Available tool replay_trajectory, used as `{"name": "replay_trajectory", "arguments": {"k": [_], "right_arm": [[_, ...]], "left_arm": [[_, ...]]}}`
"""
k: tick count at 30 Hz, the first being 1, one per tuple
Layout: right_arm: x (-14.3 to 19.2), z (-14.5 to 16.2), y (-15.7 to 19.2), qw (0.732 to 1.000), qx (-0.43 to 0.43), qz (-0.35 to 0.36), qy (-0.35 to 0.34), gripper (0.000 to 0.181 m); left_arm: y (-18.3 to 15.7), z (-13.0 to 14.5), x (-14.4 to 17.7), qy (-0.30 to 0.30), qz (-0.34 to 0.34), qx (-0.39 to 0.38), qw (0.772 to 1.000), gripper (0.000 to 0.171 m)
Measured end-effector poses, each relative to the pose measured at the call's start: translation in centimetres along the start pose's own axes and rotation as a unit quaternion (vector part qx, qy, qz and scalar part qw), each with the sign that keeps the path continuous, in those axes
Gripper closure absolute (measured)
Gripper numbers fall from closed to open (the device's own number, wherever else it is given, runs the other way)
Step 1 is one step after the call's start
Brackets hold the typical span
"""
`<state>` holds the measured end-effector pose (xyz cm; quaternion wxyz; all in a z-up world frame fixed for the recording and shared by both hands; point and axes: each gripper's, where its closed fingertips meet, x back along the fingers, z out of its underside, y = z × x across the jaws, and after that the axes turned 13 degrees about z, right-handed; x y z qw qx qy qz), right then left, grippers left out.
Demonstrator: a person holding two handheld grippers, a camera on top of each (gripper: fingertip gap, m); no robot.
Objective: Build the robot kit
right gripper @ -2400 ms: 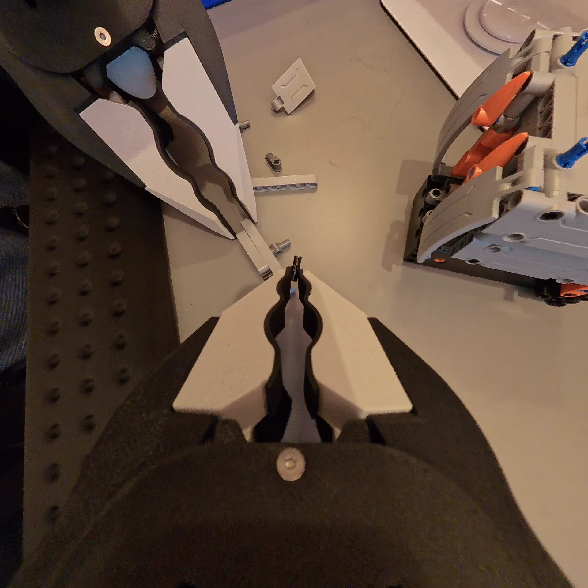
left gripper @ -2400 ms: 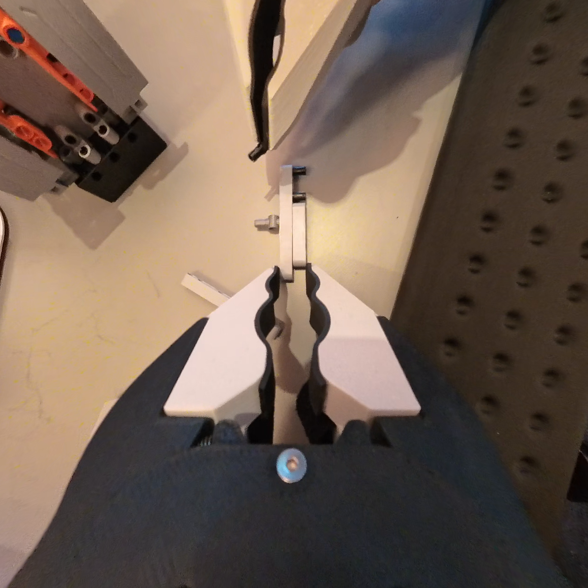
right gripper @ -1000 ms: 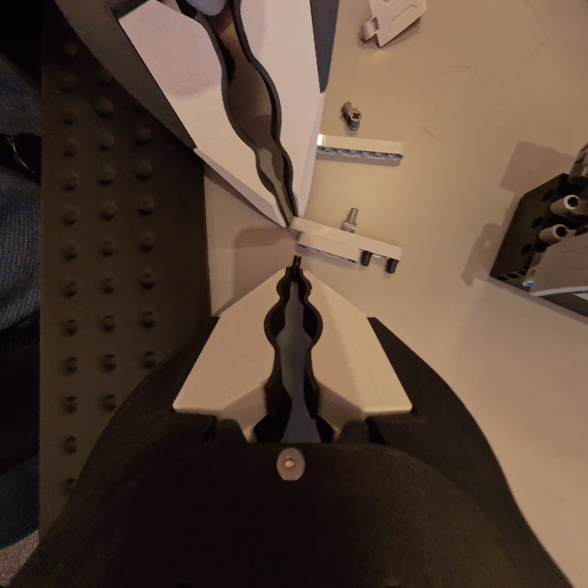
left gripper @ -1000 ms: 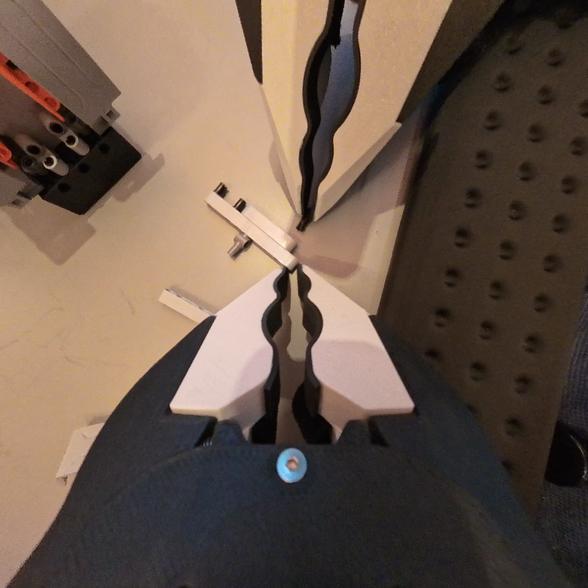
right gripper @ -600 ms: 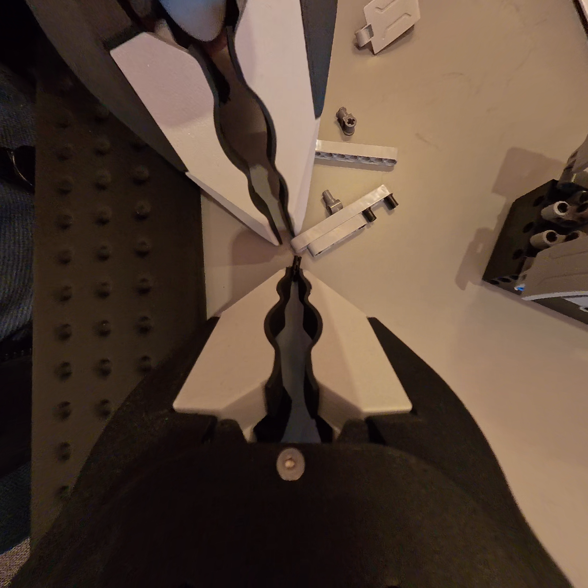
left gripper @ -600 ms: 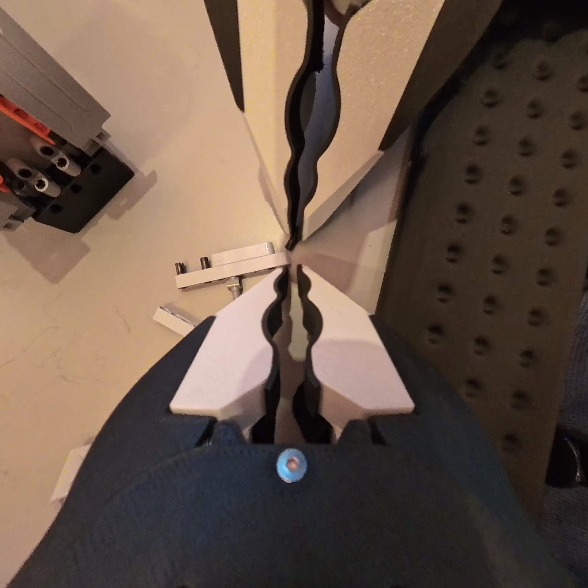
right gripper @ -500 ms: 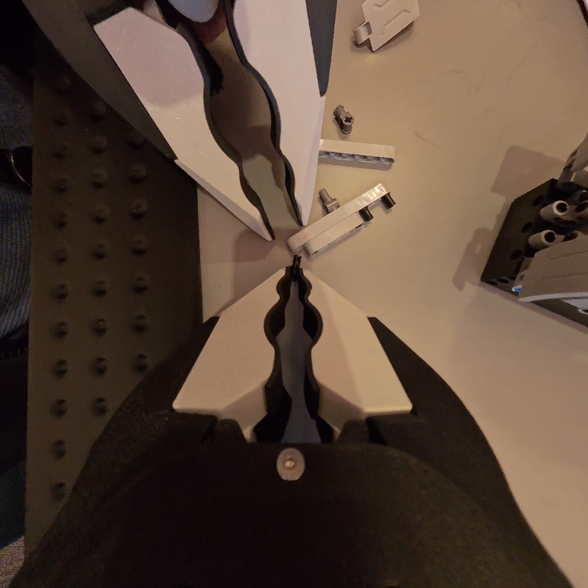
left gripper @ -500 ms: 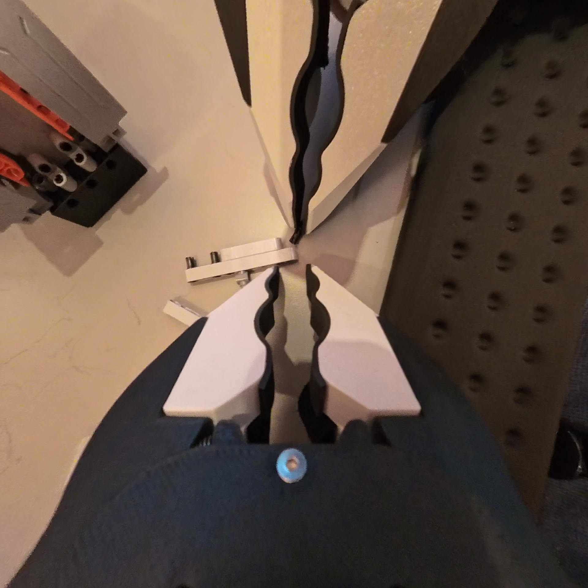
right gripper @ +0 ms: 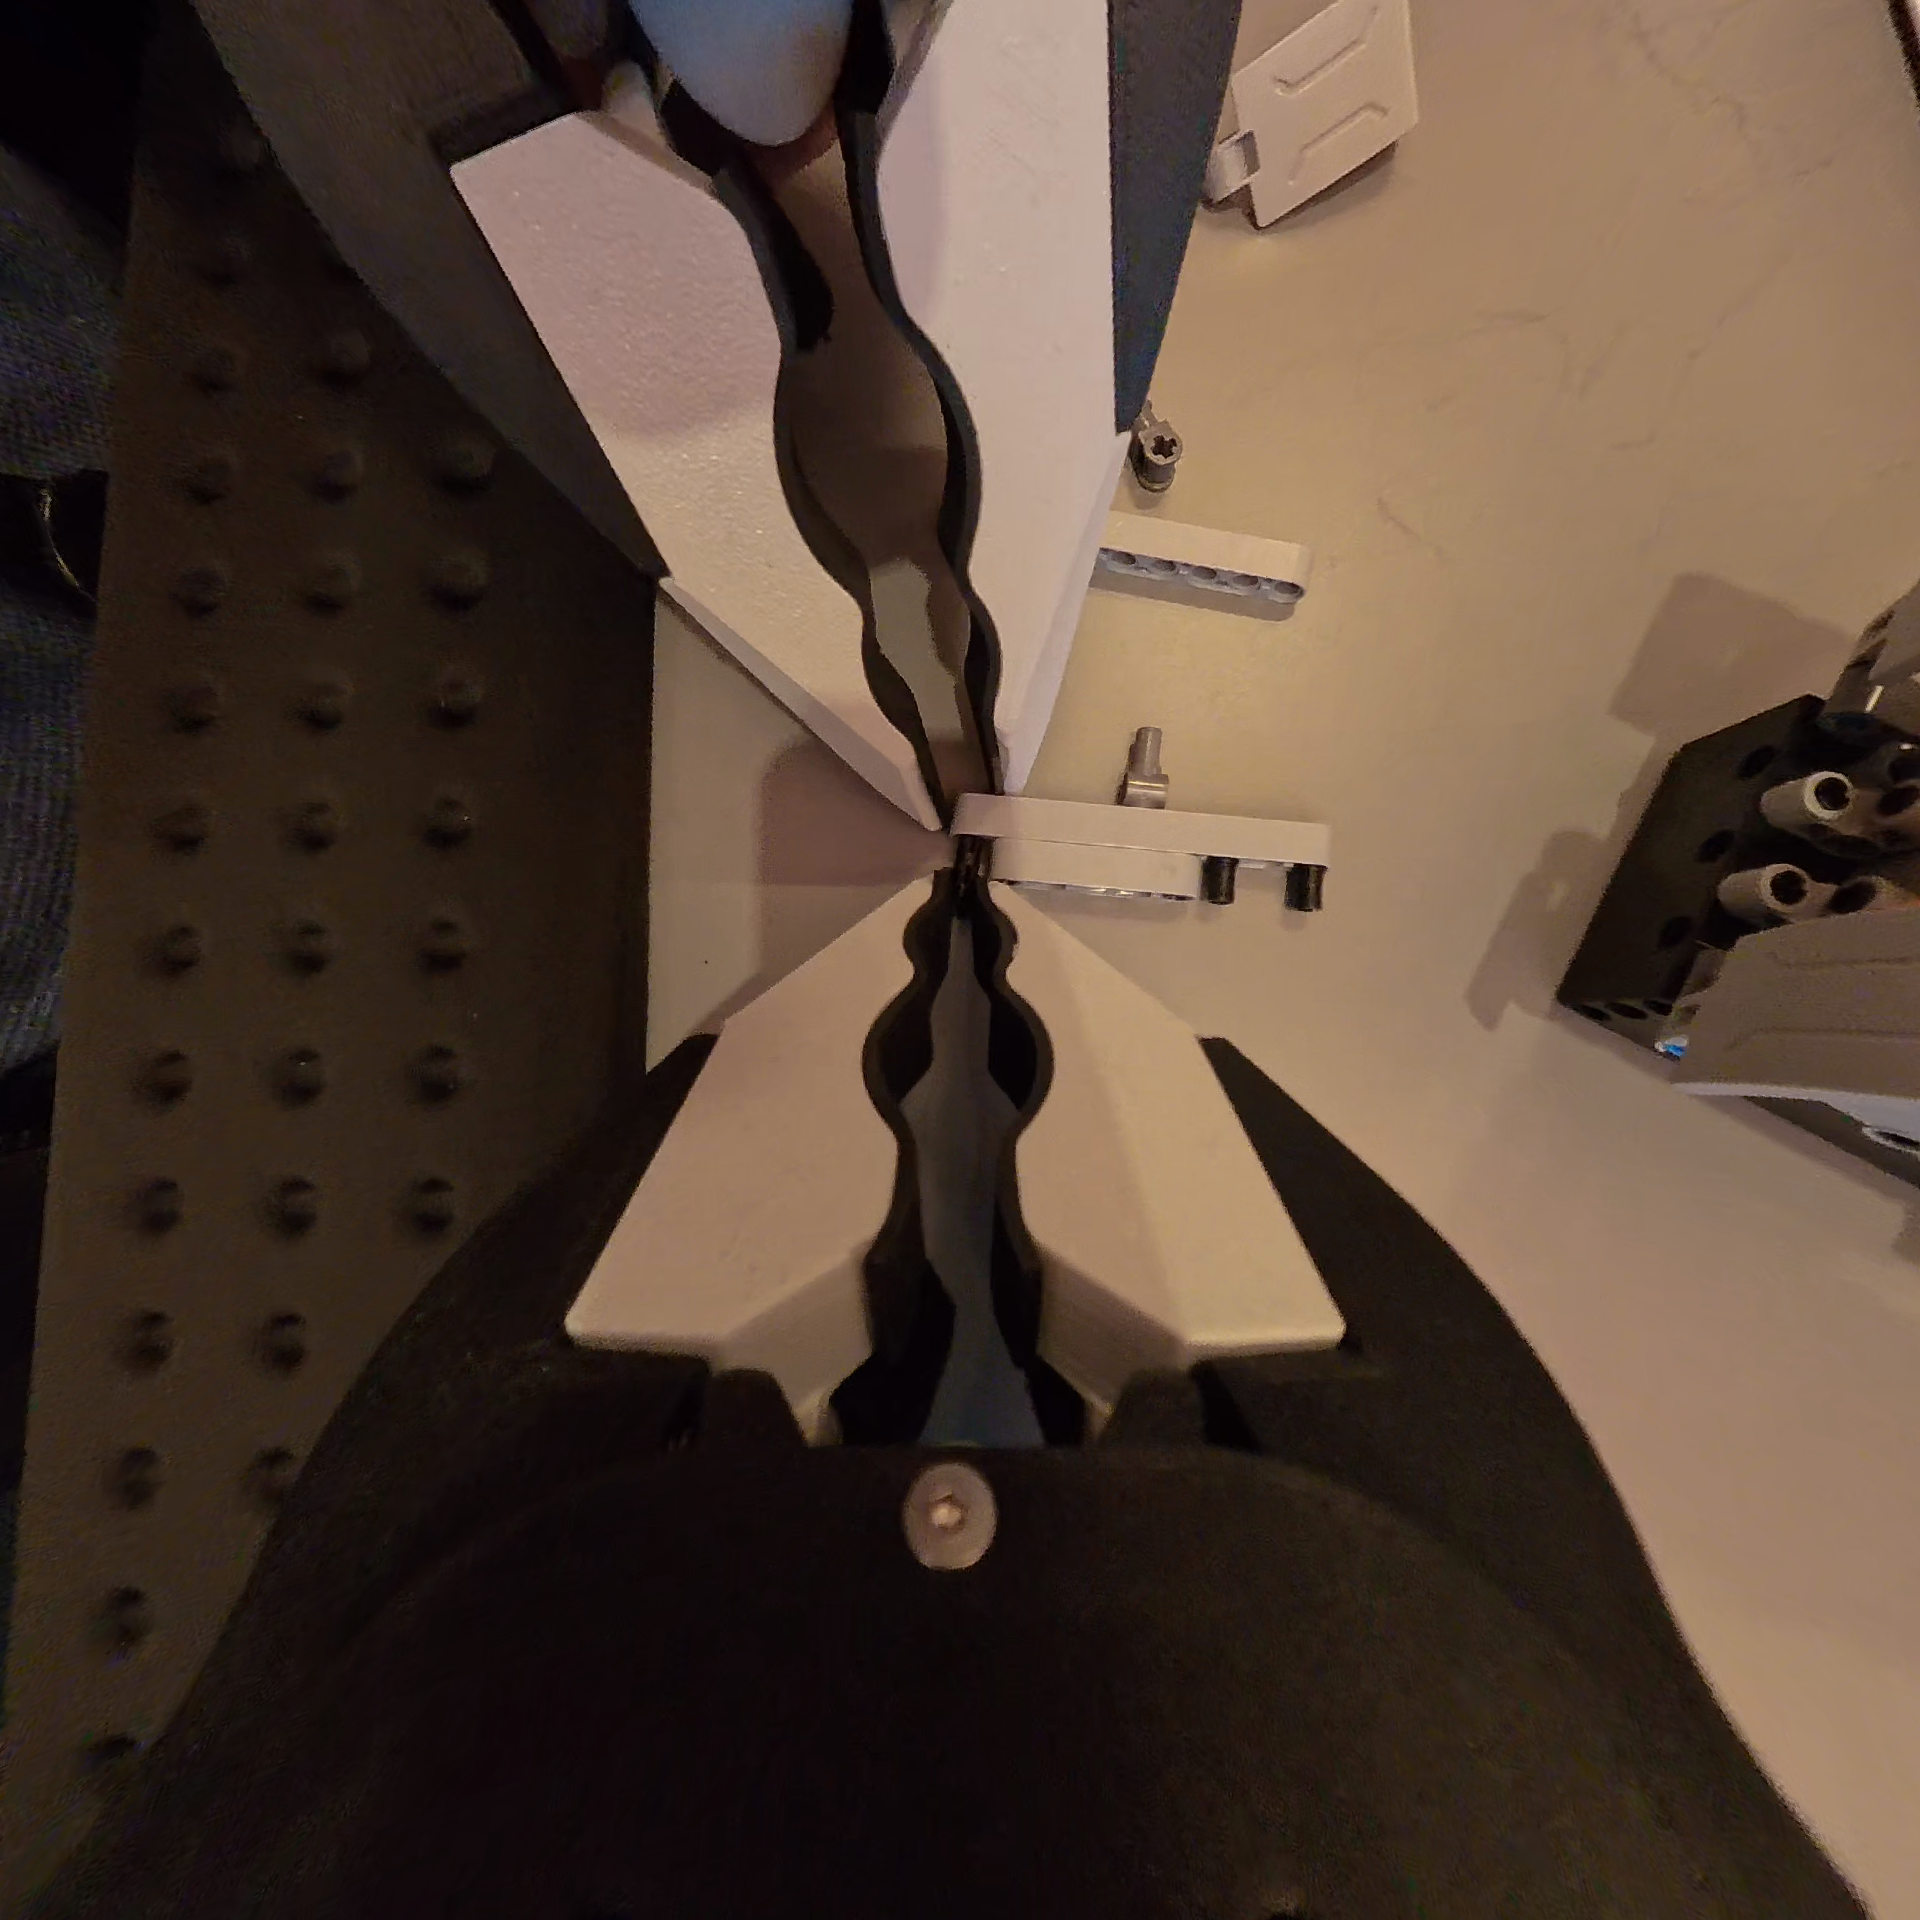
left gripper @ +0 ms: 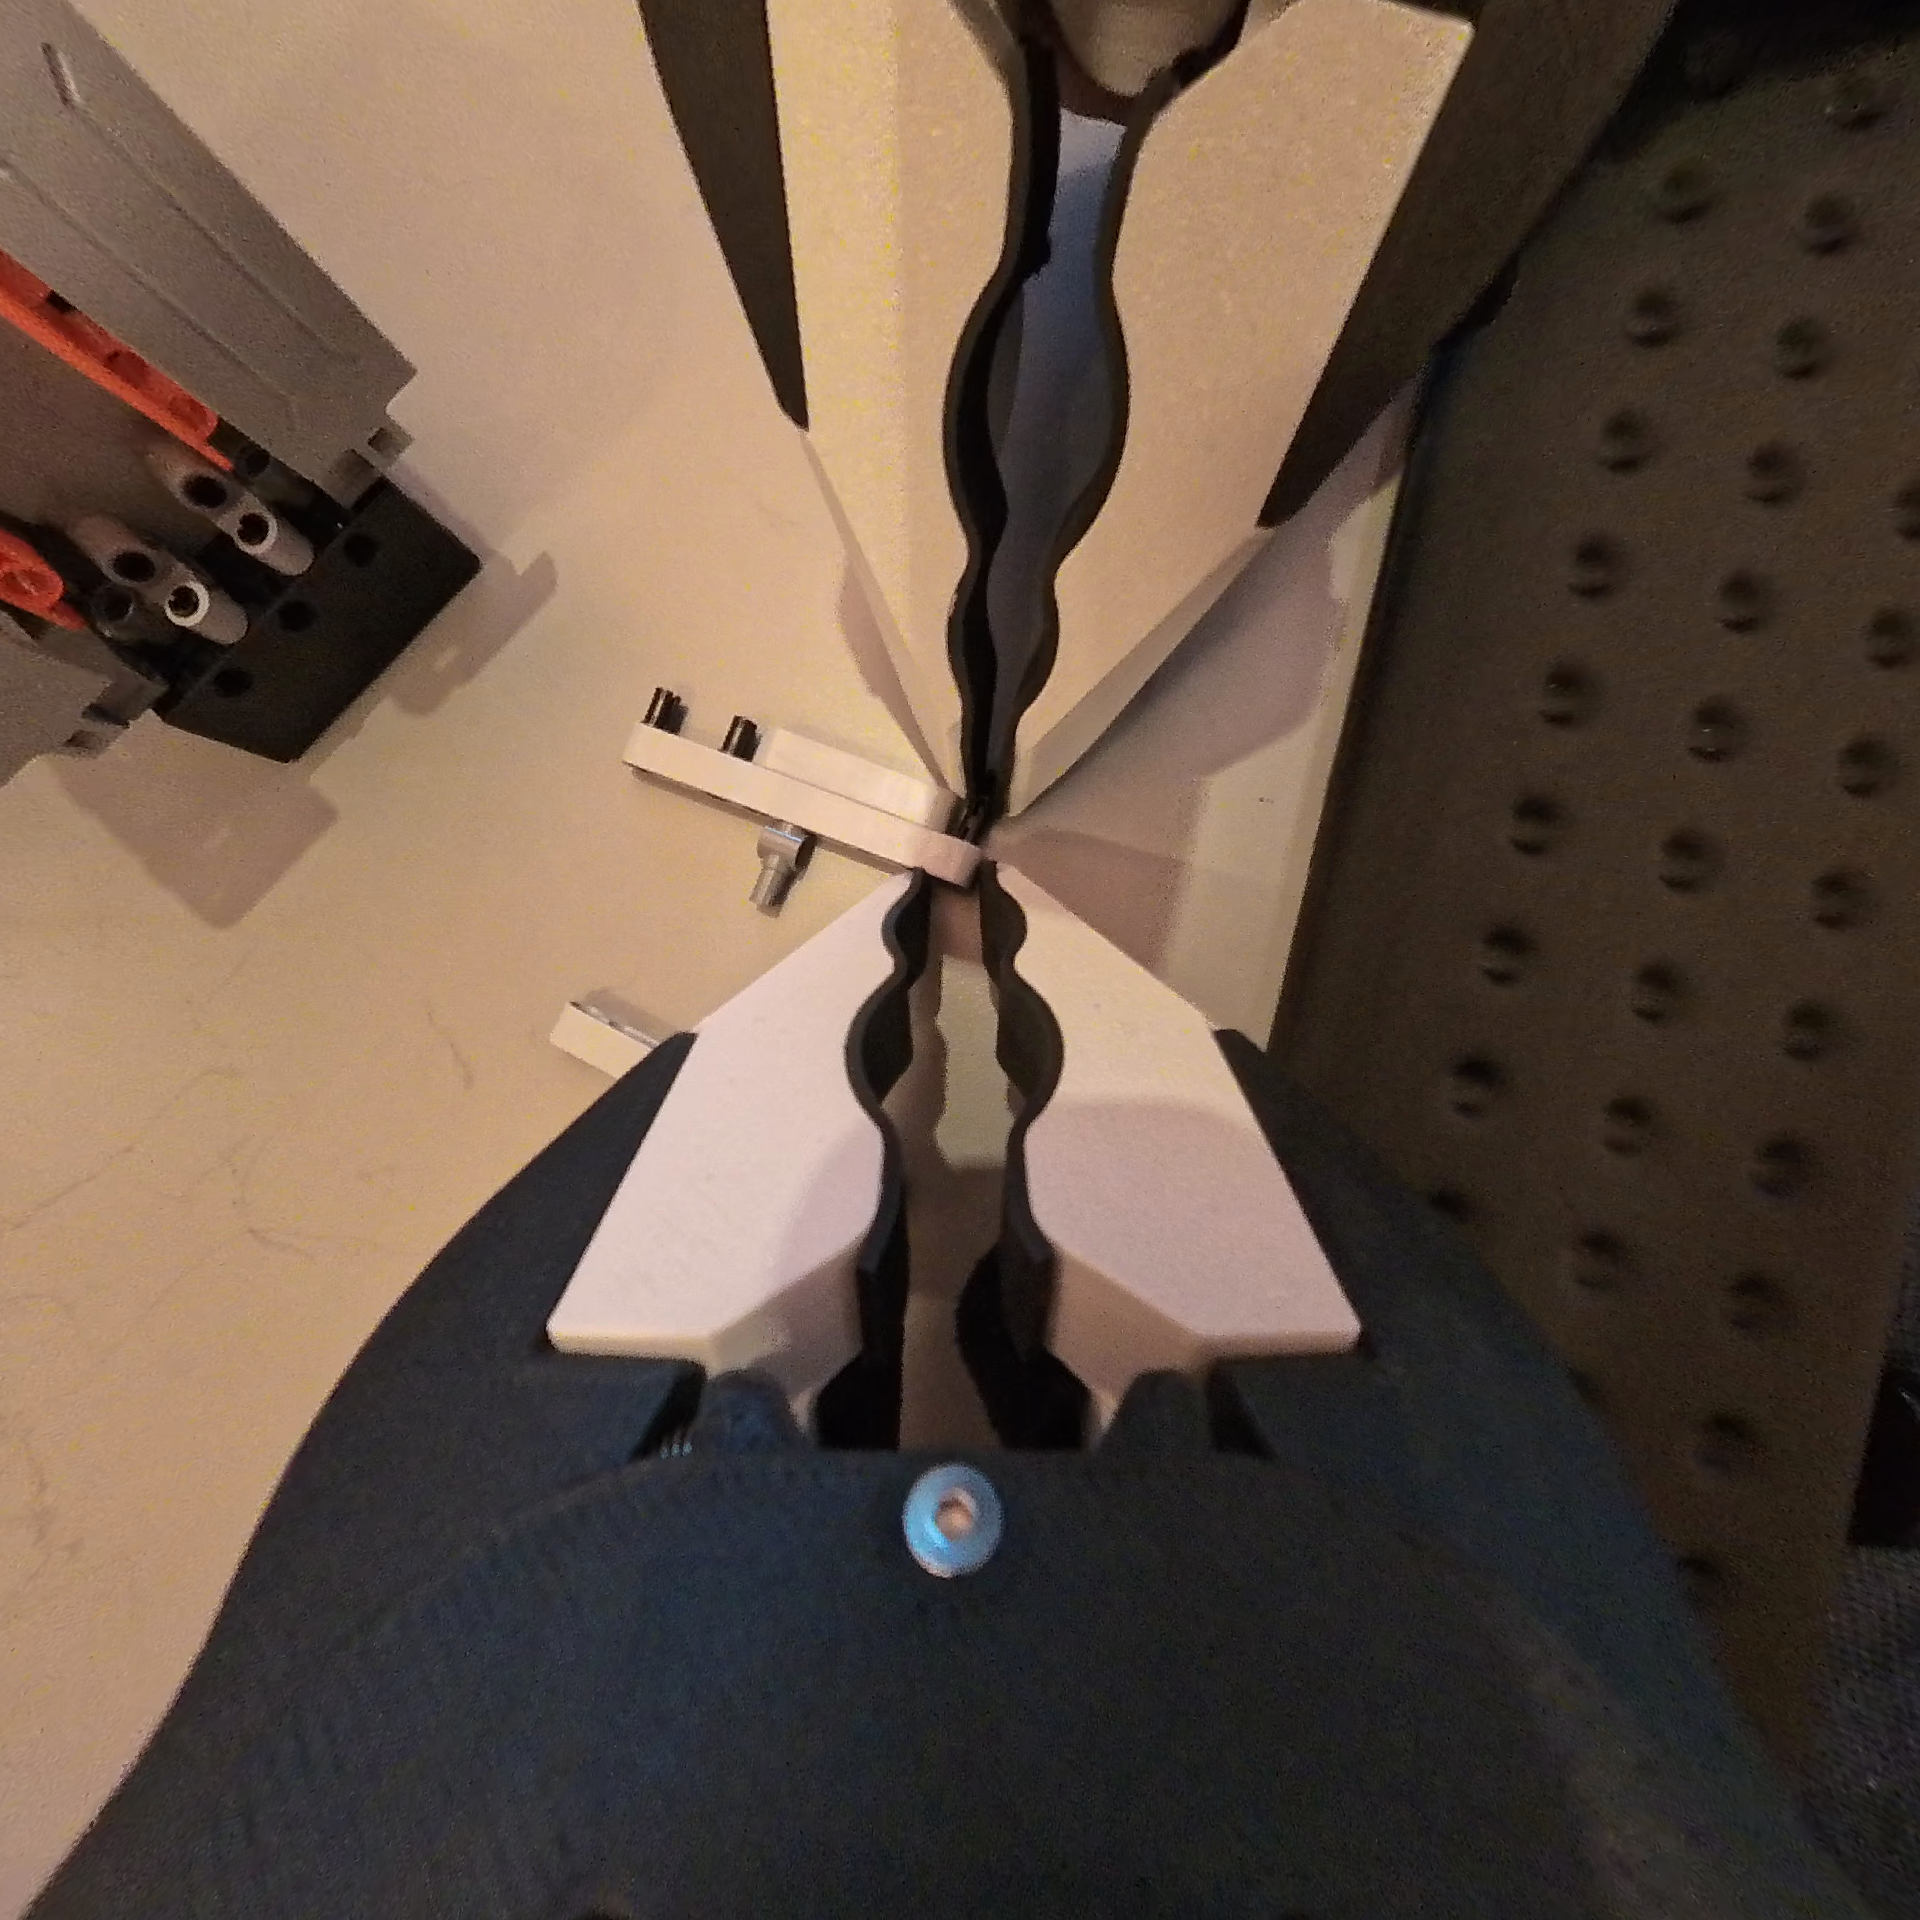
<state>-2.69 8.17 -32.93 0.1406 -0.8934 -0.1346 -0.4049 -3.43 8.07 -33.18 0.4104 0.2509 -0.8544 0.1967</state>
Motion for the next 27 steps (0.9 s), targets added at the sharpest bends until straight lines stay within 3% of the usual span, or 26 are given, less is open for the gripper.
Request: {"name": "replay_trajectory", "arguments": {"k": [14, 27], "right_arm": [[-0.06, -0.07, 0.04, 0.998, 0.057, 0.031, -0.005, 0.181], [-0.09, -0.04, -0.02, 0.997, 0.080, 0.000, -0.011, 0.181]], "left_arm": [[-0.24, -0.04, -0.06, 0.005, -0.004, -0.018, 1.000, 0.171], [-0.29, -0.06, -0.01, -0.004, 0.032, 0.005, 0.999, 0.171]]}}
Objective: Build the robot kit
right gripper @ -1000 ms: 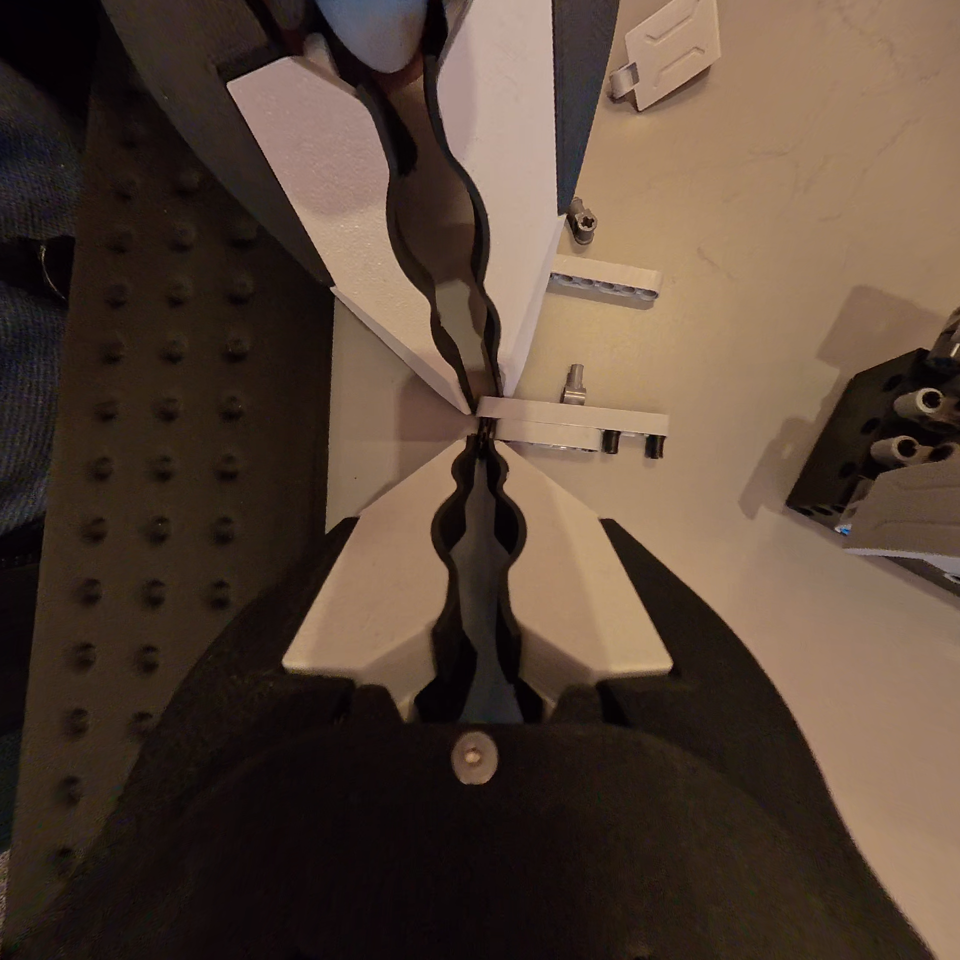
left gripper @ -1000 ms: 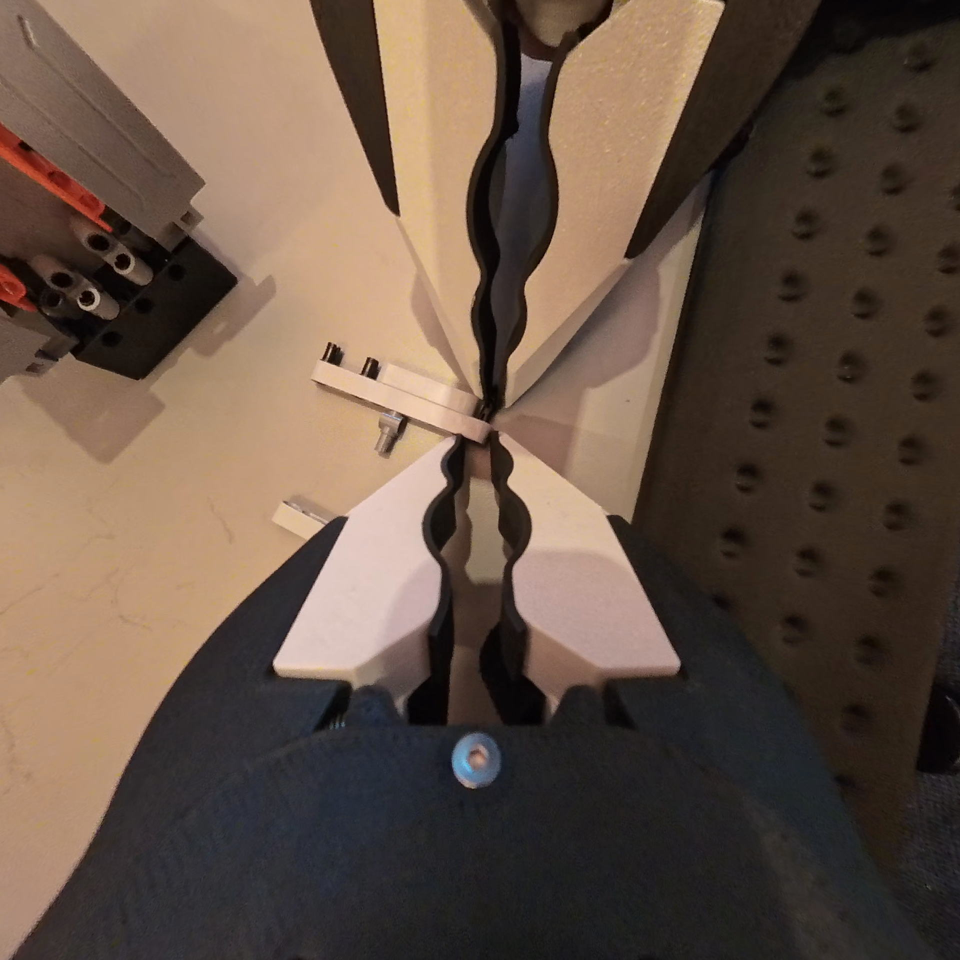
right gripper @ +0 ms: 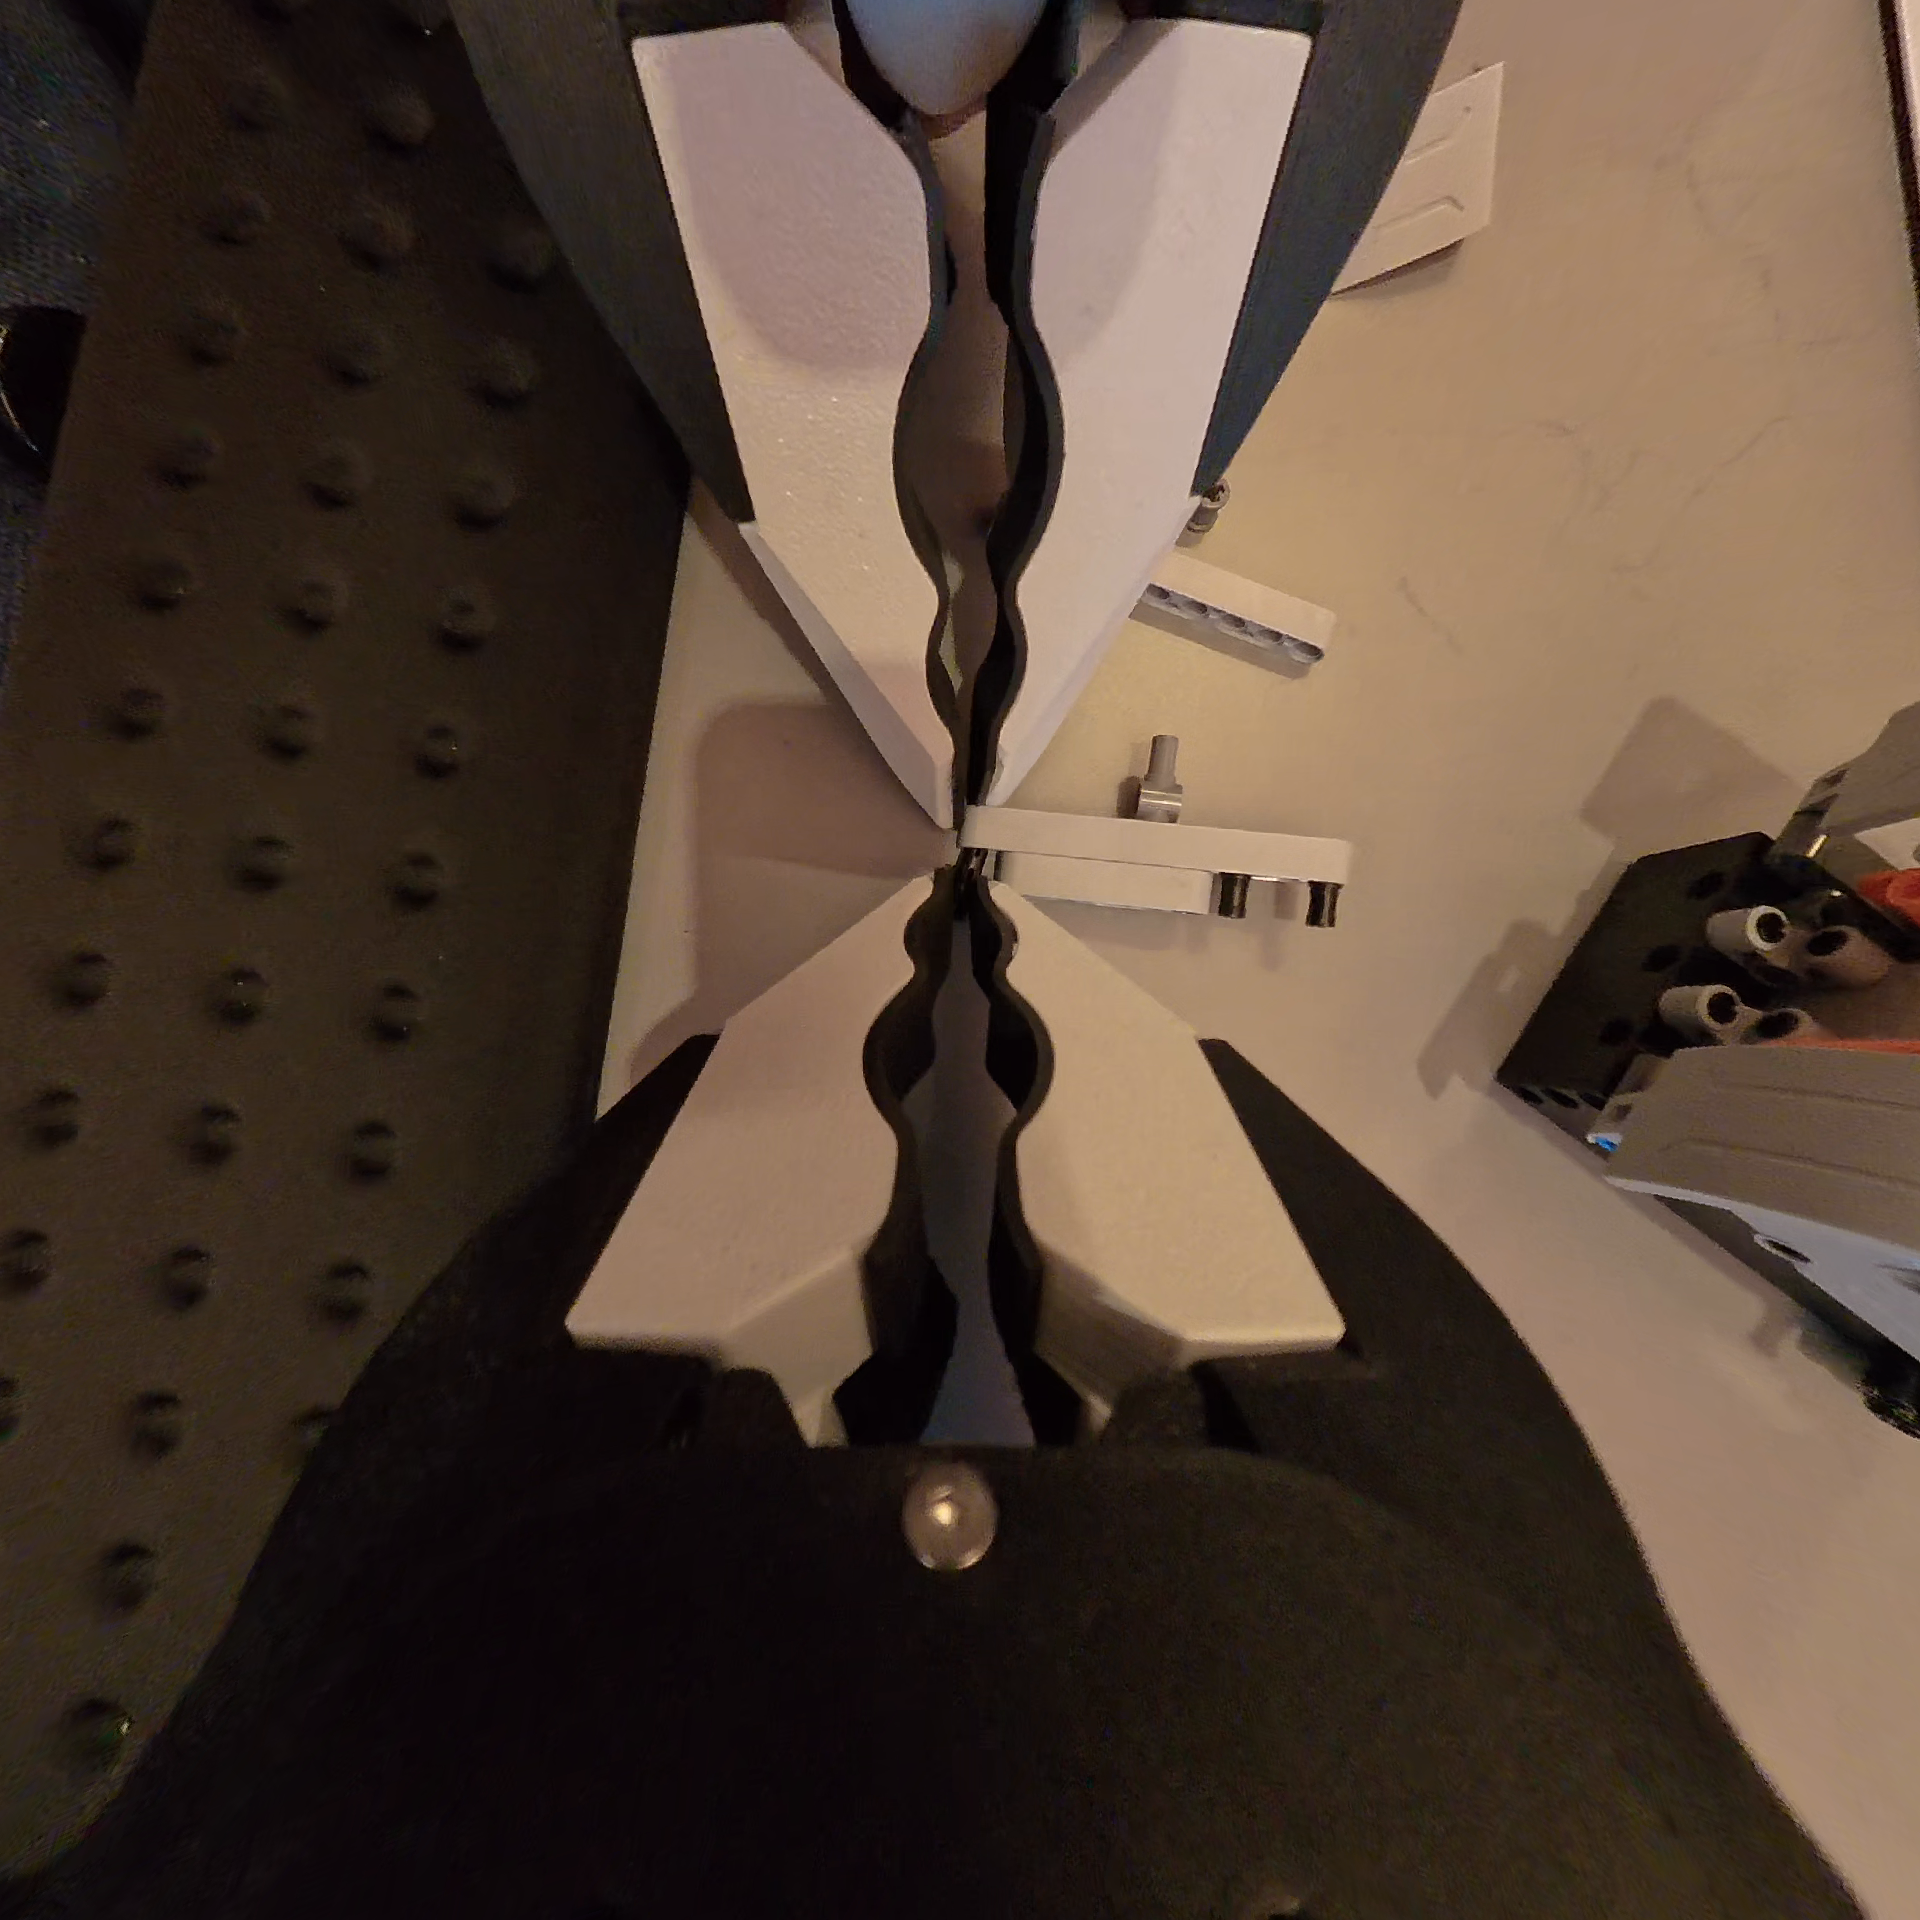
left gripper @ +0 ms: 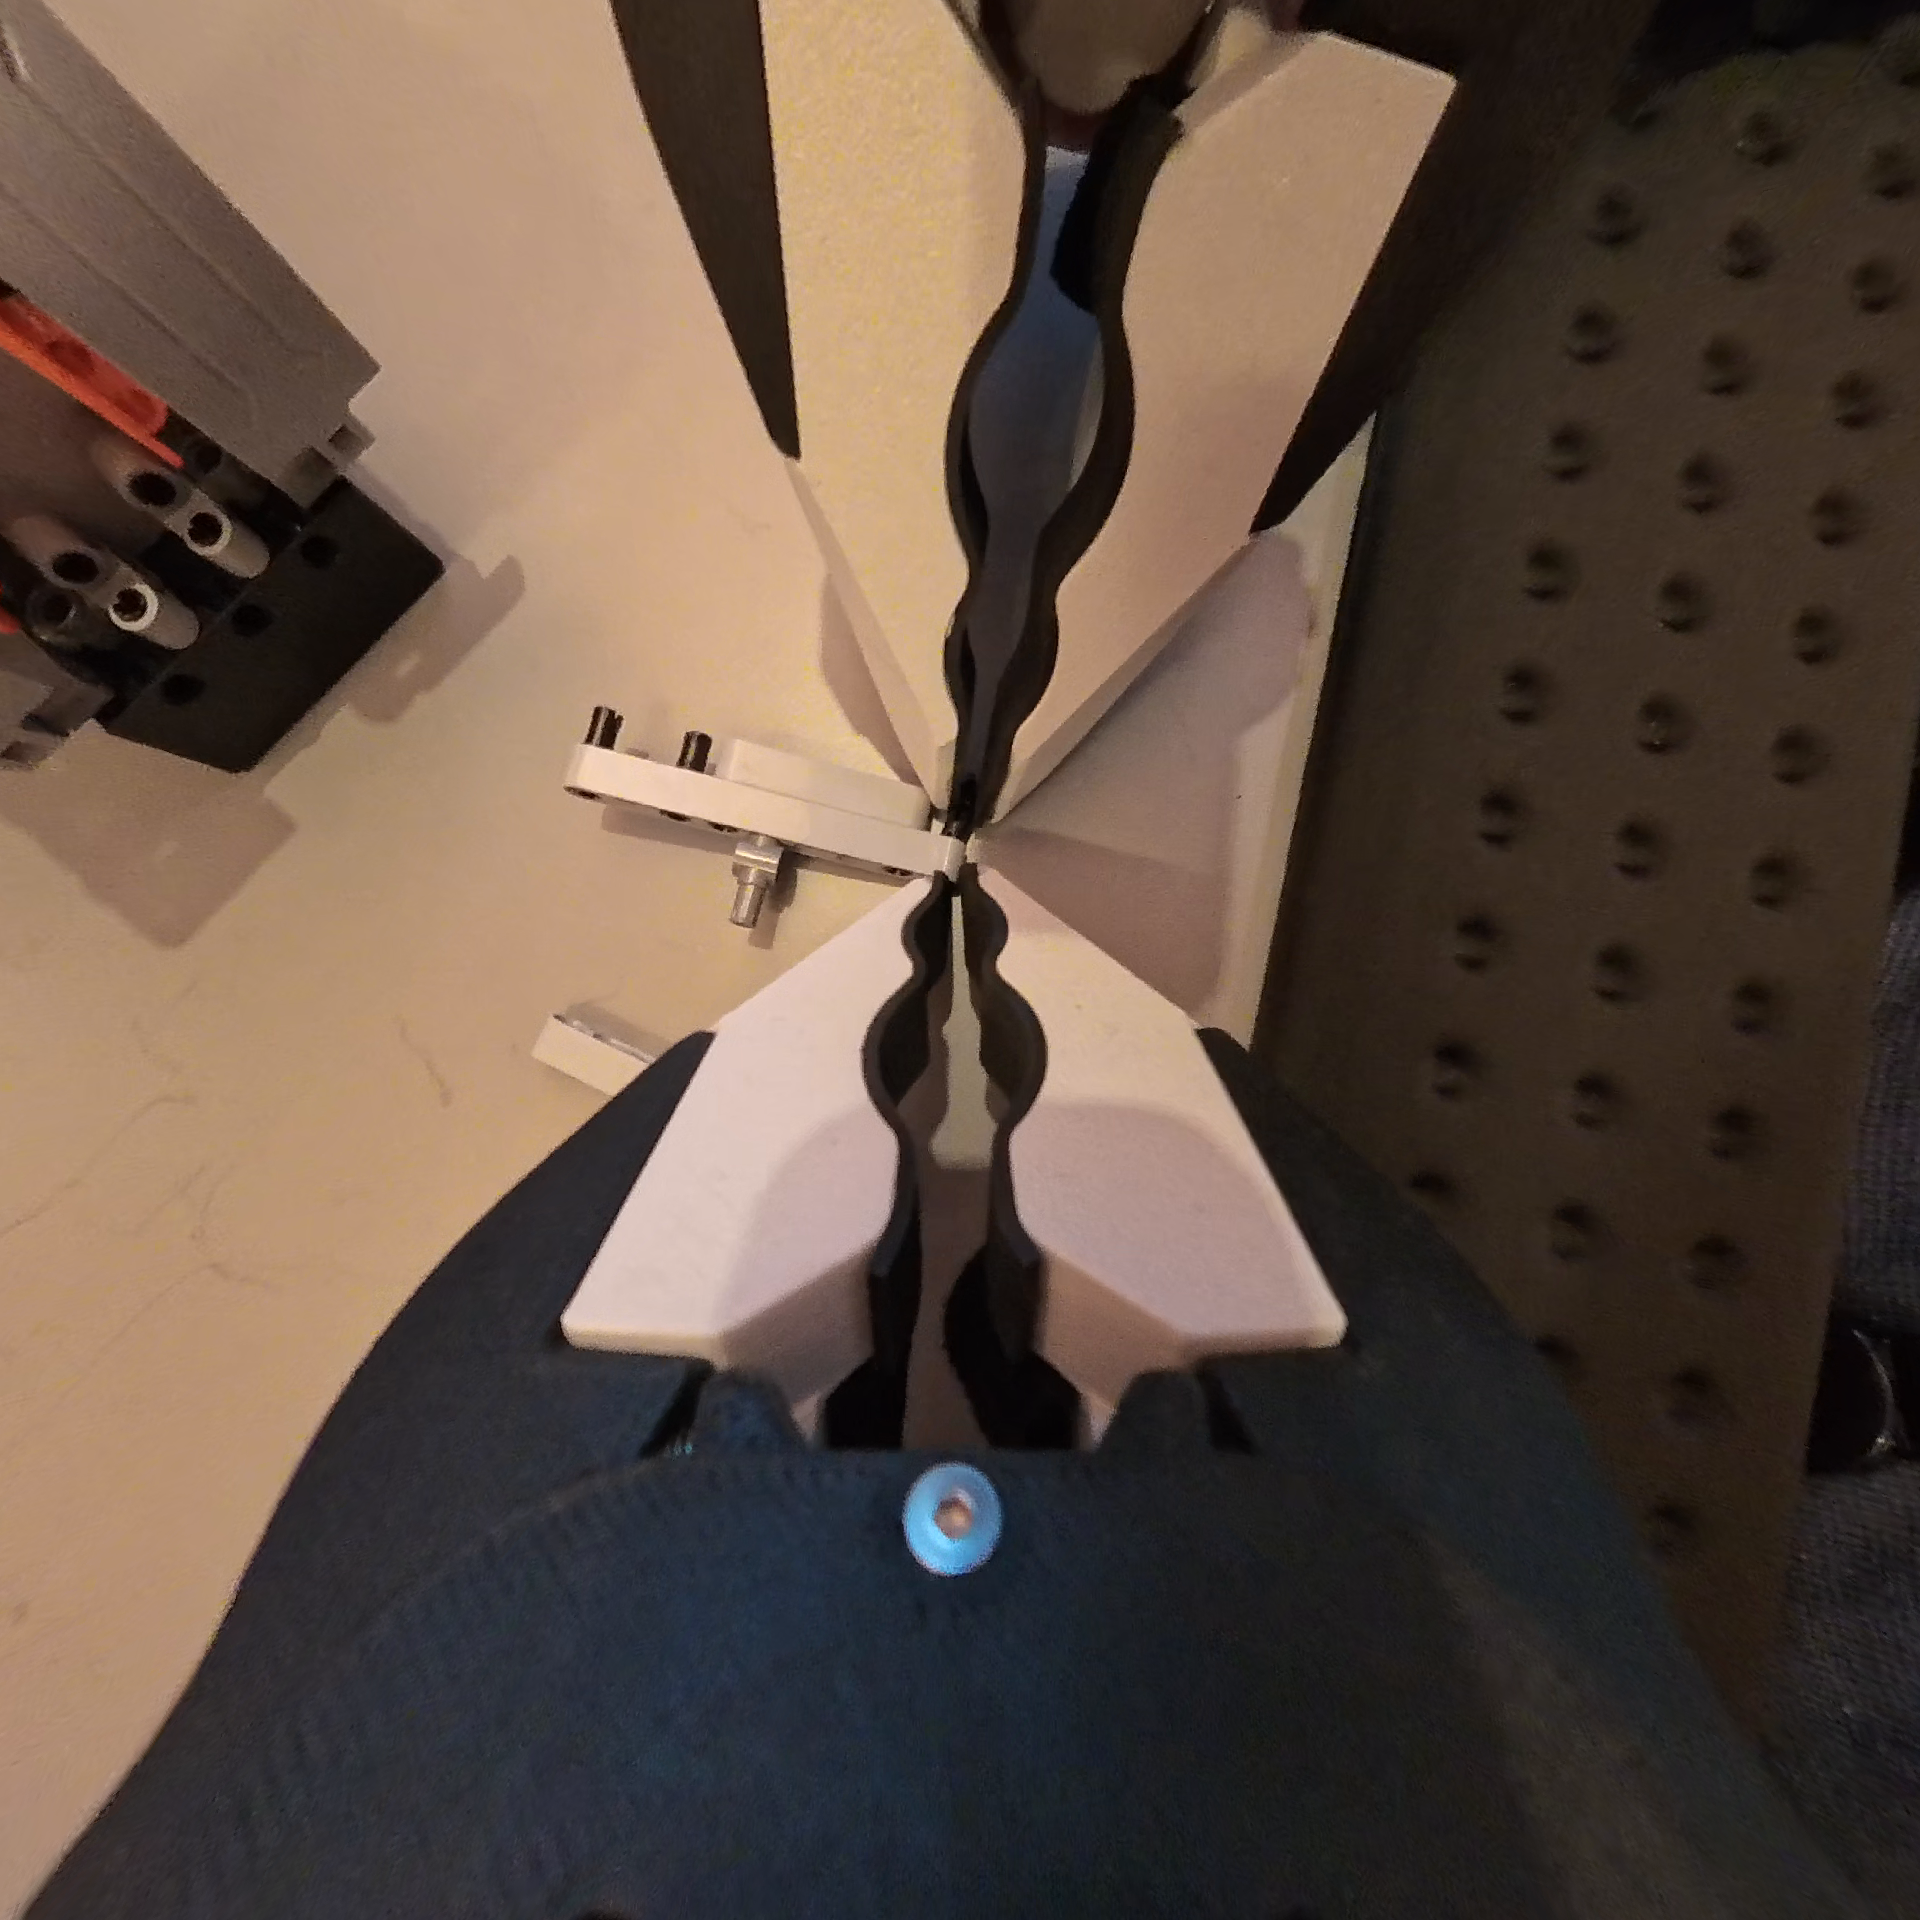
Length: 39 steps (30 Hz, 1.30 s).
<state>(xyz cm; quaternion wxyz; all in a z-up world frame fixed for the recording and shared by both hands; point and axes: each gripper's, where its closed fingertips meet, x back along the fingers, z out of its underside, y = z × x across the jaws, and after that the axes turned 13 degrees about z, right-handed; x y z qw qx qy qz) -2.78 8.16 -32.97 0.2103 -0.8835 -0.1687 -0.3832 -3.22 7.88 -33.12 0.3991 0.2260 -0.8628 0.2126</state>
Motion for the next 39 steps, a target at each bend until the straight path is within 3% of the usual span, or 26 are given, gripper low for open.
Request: {"name": "replay_trajectory", "arguments": {"k": [17, 39], "right_arm": [[-0.17, -0.09, -0.15, 0.997, 0.064, -0.047, 0.013, 0.181], [-0.07, -0.02, -0.85, 1.000, 0.011, -0.016, 0.003, 0.173]], "left_arm": [[-0.13, 0.03, 0.09, 0.000, 0.062, 0.015, 0.998, 0.171], [0.03, 0.42, 0.38, -0.002, 0.074, 0.015, 0.997, 0.171]]}}
